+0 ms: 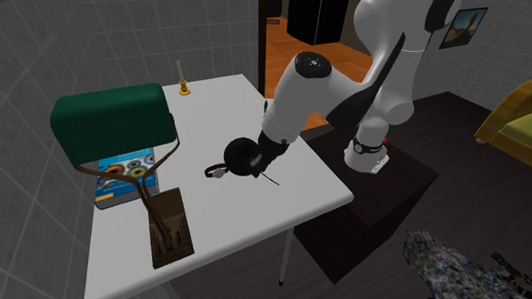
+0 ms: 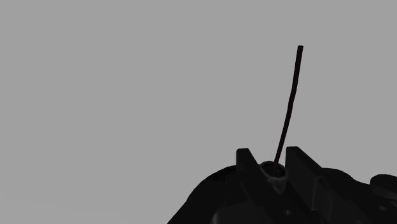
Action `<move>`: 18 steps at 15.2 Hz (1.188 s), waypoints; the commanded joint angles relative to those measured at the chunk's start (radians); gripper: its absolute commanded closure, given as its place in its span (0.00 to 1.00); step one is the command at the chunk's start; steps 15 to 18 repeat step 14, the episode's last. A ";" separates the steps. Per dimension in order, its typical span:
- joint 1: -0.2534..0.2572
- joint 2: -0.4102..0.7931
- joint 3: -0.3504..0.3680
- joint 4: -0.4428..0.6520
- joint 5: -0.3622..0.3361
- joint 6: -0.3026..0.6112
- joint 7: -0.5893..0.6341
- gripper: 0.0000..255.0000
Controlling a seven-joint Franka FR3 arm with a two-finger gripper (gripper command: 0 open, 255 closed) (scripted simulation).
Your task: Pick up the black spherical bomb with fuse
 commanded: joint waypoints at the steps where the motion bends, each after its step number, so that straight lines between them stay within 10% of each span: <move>1: 0.000 -0.009 0.000 0.015 0.012 -0.020 -0.013 1.00; 18: -0.001 -0.060 -0.002 0.115 0.073 -0.147 -0.084 1.00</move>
